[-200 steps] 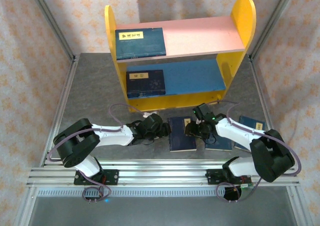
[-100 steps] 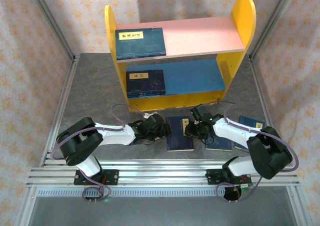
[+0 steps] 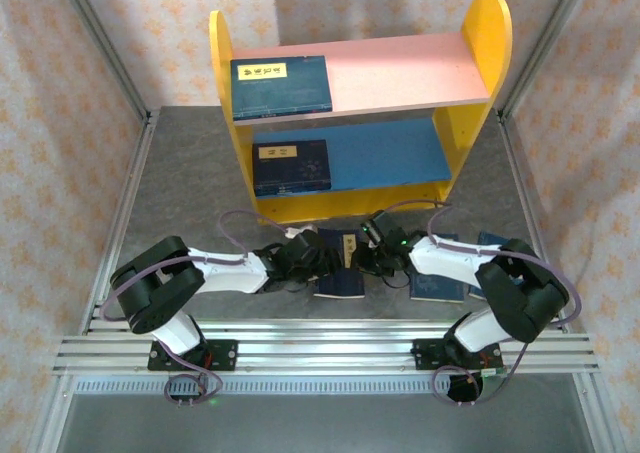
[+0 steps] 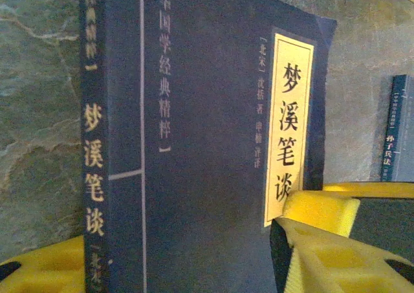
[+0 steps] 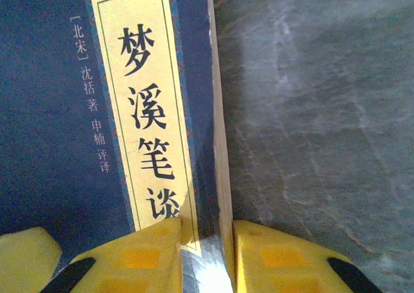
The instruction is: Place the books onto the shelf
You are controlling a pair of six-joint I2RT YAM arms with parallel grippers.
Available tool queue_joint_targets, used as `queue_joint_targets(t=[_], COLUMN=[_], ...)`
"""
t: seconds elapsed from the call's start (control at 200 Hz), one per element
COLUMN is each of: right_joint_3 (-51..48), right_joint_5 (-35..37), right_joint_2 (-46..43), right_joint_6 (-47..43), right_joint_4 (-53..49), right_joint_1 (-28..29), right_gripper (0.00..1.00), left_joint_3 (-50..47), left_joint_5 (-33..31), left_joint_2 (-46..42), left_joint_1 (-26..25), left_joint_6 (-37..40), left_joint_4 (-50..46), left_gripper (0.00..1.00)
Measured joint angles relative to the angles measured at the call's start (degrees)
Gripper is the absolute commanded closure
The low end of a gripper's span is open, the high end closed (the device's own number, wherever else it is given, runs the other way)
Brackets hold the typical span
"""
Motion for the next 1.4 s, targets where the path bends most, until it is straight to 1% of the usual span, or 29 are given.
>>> queue_joint_targets(t=[0.06,0.11,0.215,0.34,0.41,0.466,0.576,0.646,0.826,0.921,1.021,1.091,1.186,1.321,1.402], right_joint_3=[0.00,0.02,0.13,0.63,0.87,1.20,1.36,1.36,1.75,2.82,4.44,5.38,6.95,10.91,13.42], right_joint_5=[-0.46,-0.70,-0.70,-0.72,-0.66,-0.63,-0.96,-1.11,-0.85,-0.35,0.46,0.42,0.33,-0.02,-0.33], right_joint_2=[0.09,0.09,0.07,0.07,0.02,-0.09,-0.90,-3.02,-12.90,-18.21,-23.04,-25.59,-27.78,-27.93,-27.65], right_joint_6=[-0.02,0.00,-0.04,-0.59,-0.92,-1.18,-2.10,-2.69,-4.76,-5.95,-6.86,-6.88,-6.38,-5.38,-4.90], right_joint_4=[0.74,1.16,1.51,1.49,1.31,0.94,0.33,-0.66,-4.31,-6.86,-8.87,-9.09,-8.37,-6.67,-5.35], right_joint_1=[0.07,0.09,0.28,0.81,1.09,1.16,1.16,0.74,-3.67,-6.10,-8.09,-9.62,-11.74,-12.48,-12.48], right_gripper=[0.77,0.76,0.70,0.63,0.61,0.60,0.57,0.55,0.51,0.49,0.48,0.47,0.46,0.45,0.45], left_joint_3=[-0.50,-0.63,-0.63,-0.63,-0.63,-0.63,-0.63,-0.37,2.84,6.27,10.51,13.92,18.34,19.61,17.35], left_joint_5=[0.09,0.11,-0.09,-0.50,-0.72,-0.76,-0.85,-0.24,2.91,4.66,5.03,2.80,-2.21,-10.64,-16.37], left_joint_2=[-0.48,-0.90,-2.80,-5.60,-6.86,-7.63,-9.64,-11.58,-18.64,-22.91,-26.62,-28.35,-29.24,-29.66,-29.64], left_joint_1=[-0.02,-0.02,-0.02,-0.07,-0.07,-0.07,-0.07,-0.07,-0.07,-0.07,0.39,0.96,1.62,1.60,1.62], left_joint_6=[0.02,0.17,0.70,1.51,2.19,2.69,4.59,6.69,14.58,18.97,22.16,23.19,23.08,19.71,16.22], left_joint_4=[0.35,0.24,-0.74,-2.49,-3.45,-4.22,-6.27,-7.63,-14.75,-19.15,-23.26,-26.43,-28.65,-26.88,-22.49], left_gripper=[0.53,0.59,0.72,0.86,0.92,0.94,0.97,0.98,0.98,0.98,0.99,1.00,1.00,1.00,1.00])
